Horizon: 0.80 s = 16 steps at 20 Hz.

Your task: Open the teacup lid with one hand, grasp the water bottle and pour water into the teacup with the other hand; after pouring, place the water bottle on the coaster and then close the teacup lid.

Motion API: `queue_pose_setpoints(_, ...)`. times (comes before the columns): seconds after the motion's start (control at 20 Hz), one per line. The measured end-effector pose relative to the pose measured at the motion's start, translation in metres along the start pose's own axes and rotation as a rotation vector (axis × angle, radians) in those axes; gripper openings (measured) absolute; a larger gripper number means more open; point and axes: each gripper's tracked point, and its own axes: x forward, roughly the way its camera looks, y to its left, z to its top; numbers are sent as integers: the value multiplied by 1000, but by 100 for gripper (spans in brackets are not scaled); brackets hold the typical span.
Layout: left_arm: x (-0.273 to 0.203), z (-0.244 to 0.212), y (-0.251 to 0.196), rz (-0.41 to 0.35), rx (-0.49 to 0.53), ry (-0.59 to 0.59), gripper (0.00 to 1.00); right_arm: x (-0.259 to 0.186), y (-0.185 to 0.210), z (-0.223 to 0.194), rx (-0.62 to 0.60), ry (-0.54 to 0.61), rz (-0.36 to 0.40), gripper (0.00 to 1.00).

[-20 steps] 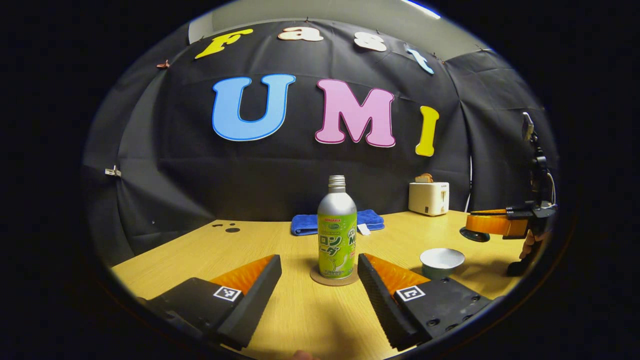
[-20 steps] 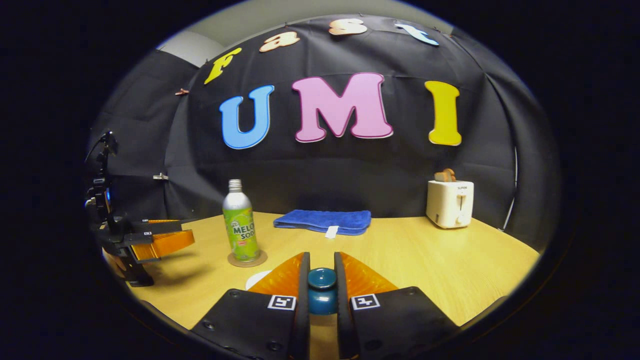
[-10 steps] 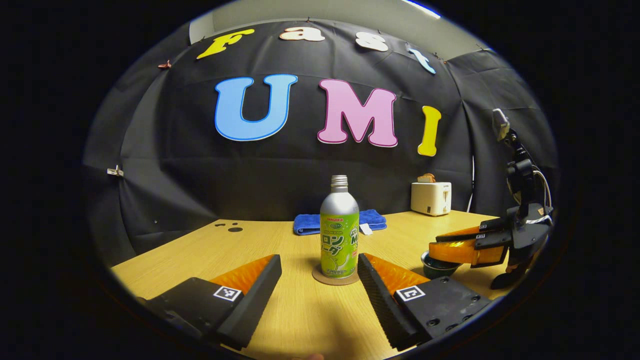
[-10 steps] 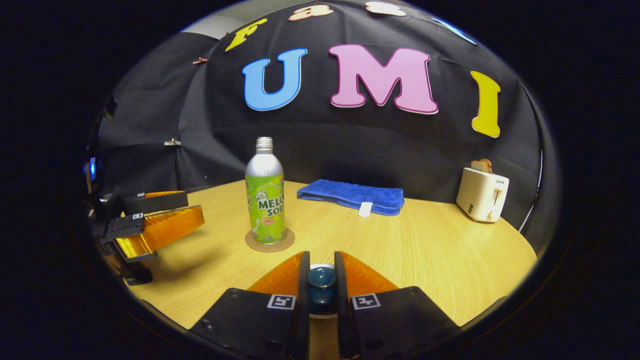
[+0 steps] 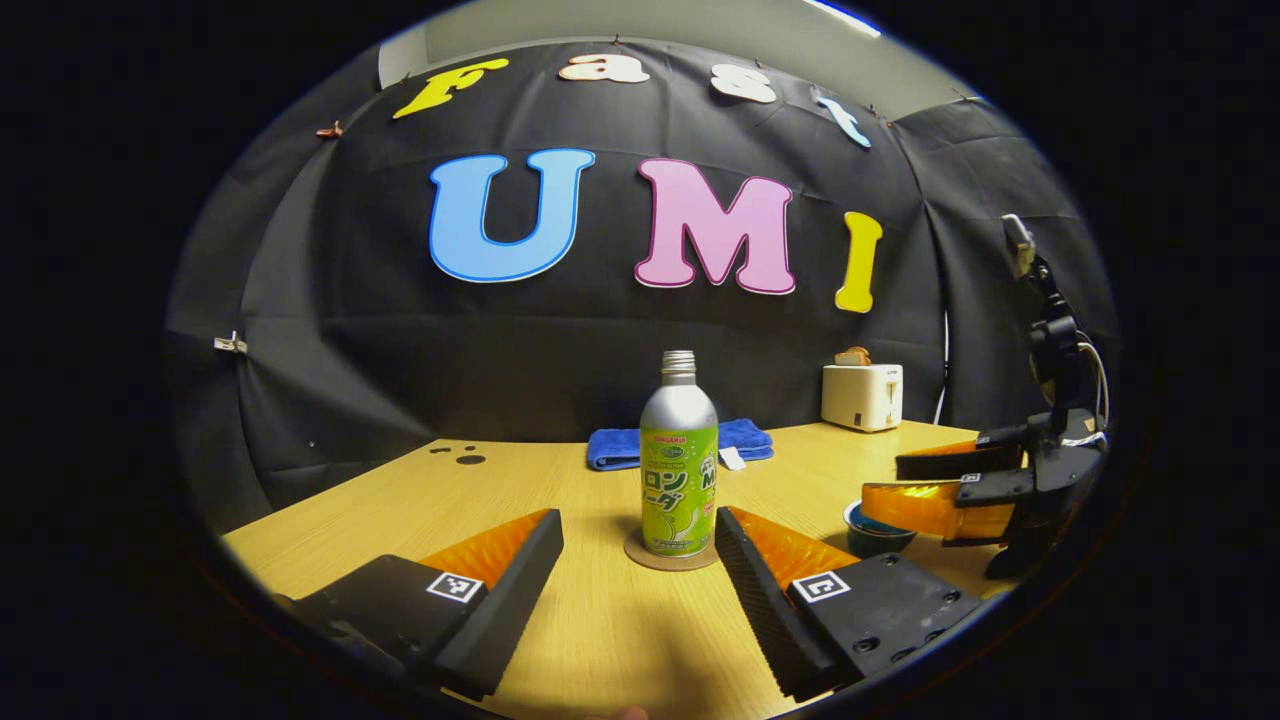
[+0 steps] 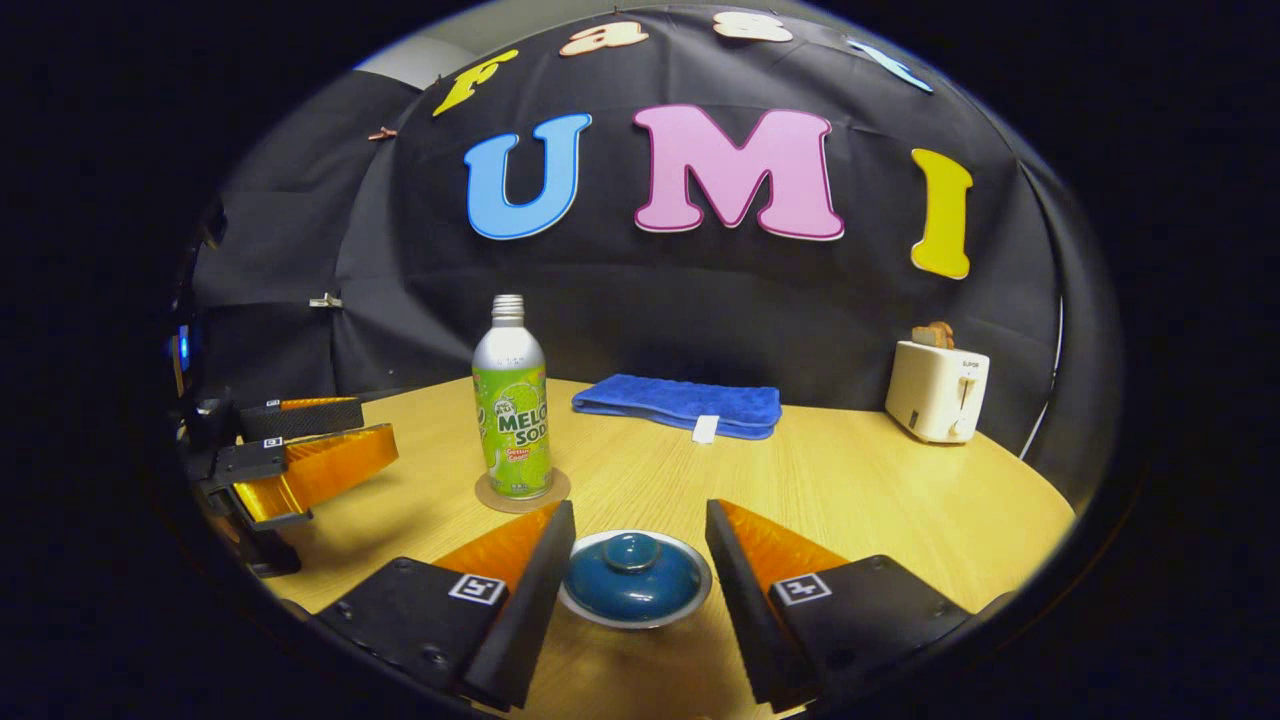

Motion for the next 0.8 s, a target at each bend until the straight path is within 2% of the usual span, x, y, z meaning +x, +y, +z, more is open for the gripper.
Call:
queue_pose_setpoints(0.1,-1,0,4,30,-2,3,97,-12,-6,10,18,-54,-20,96)
queue_pose_setpoints(0.15,-3,0,12,78,-3,5,97,-17,-10,13,38,-70,-28,99)
queue_pose_setpoints(0.25,-6,-1,27,190,-5,10,96,-28,-19,20,78,-101,-51,98)
queue_pose_setpoints(0.35,-10,0,29,243,-6,11,97,-38,-34,24,78,-128,-96,98)
queue_pose_setpoints(0.45,-13,0,26,258,-6,9,97,-42,-45,17,66,-117,-128,98)
queue_pose_setpoints(0.65,-15,0,19,263,-6,9,97,-46,-51,-3,149,-70,-148,99)
queue_pose_setpoints(0.8,-15,-1,18,261,-6,11,97,-53,-56,5,156,-113,-167,99)
